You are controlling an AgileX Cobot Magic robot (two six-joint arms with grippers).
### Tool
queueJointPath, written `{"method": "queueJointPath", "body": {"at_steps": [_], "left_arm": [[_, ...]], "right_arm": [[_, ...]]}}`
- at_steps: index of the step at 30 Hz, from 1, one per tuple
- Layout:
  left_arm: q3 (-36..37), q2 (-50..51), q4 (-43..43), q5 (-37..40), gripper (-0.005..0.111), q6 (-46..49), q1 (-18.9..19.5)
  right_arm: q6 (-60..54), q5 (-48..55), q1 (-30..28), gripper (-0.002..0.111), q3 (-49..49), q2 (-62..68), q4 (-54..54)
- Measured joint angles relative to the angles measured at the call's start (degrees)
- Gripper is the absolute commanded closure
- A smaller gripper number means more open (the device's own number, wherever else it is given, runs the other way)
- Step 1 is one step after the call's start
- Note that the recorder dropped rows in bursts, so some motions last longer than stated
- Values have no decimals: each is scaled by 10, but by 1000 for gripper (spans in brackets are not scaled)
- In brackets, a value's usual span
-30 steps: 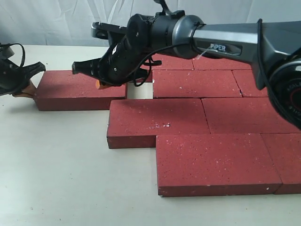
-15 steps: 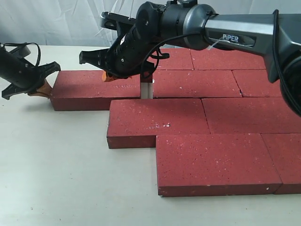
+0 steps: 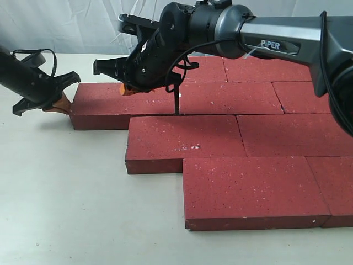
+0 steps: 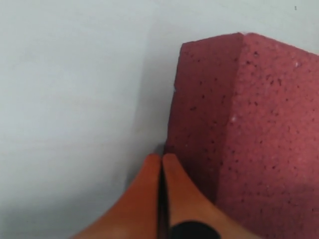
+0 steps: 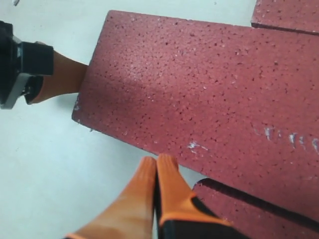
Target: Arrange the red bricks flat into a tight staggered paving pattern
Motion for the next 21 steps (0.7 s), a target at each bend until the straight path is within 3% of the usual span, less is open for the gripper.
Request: {"method": "queueJointPath", "body": {"at_steps": [21], "left_arm": [[0,0,37,-8,107,1,-21]], "right_arm": [[1,12,0,109,0,0,0]]}}
